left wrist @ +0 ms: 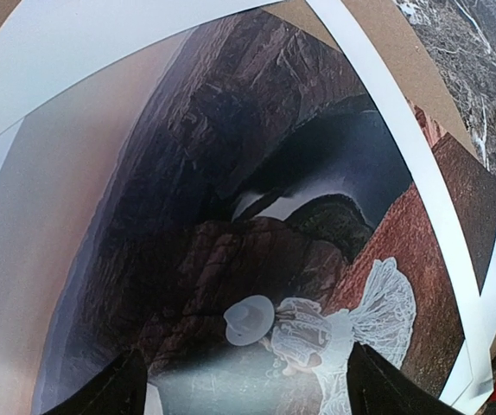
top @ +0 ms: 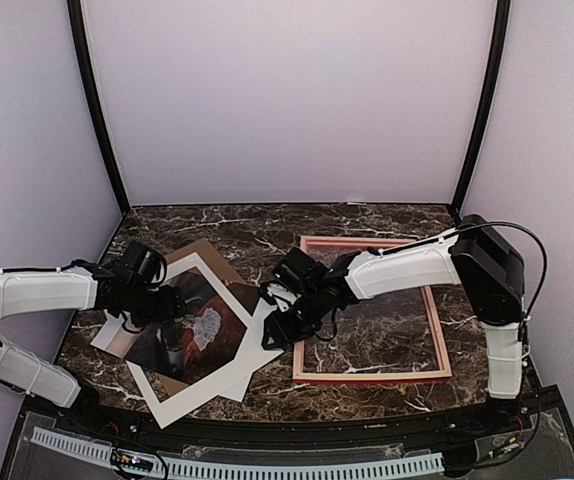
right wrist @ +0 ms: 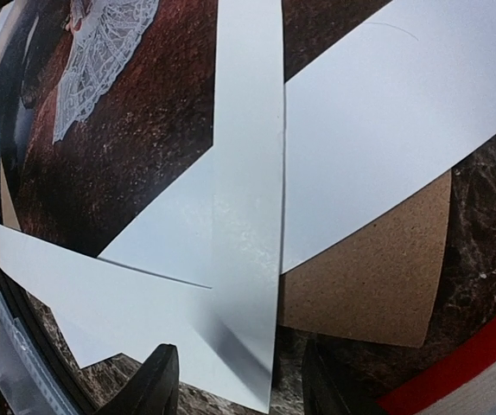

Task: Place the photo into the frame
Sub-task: Pick up the mat board from the photo.

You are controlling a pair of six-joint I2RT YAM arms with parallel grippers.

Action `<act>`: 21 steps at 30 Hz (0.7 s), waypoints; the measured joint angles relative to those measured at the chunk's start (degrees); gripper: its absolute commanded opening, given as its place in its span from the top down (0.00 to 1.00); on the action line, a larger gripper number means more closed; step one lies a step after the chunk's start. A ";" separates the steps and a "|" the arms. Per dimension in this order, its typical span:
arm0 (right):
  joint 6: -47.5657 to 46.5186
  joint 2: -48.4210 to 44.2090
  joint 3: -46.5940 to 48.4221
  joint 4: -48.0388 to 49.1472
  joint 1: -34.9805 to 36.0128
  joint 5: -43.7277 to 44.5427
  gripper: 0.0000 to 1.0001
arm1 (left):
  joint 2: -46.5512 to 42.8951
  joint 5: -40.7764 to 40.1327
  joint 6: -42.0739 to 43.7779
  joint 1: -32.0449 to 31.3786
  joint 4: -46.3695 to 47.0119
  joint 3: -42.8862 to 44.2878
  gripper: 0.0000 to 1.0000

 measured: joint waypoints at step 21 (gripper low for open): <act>8.87 0.09 -5.03 10.78 0.04 -5.38 0.70 | -3.98 1.97 -2.58 -0.90 10.29 -9.79 0.18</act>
